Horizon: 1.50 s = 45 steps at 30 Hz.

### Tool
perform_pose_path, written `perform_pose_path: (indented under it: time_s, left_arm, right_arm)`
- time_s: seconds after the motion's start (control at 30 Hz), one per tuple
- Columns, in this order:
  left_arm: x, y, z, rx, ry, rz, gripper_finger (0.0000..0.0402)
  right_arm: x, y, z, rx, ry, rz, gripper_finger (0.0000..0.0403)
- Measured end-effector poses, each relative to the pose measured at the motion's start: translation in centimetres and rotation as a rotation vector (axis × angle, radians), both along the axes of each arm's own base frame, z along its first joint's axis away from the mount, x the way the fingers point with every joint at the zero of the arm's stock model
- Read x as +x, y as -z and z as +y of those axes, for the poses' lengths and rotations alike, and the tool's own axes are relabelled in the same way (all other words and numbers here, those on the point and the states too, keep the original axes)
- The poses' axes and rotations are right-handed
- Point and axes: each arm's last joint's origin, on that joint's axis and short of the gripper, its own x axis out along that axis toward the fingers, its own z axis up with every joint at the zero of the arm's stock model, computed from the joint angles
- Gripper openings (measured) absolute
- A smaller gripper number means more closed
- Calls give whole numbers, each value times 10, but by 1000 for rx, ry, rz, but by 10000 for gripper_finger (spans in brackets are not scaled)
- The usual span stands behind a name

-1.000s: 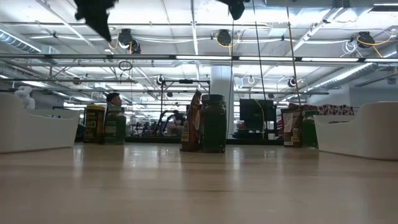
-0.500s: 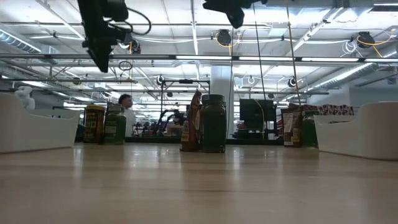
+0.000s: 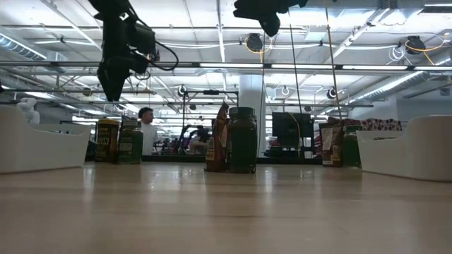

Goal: Sort spices by type
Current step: Put the top left yellow seasoning bottle into the left white bin

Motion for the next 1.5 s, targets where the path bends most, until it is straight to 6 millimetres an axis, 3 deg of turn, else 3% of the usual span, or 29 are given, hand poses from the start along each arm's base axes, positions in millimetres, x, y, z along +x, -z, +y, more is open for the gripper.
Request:
perform_pose_path:
  time_s: [0.27,0.57,0.93,1.5]
  left_arm:
    - [3,10,3,-40,51,-3,348]
    - [2,48,0,-69,57,11,348]
    - [-1,80,-3,-61,48,4,348]
    - [-3,96,-6,-63,49,-4,348]
  right_arm:
    - [0,0,0,-1,0,-1,82]
    - [0,0,0,3,2,-2,82]
    - [0,0,0,12,12,-2,82]
    - [0,0,-3,11,66,1,82]
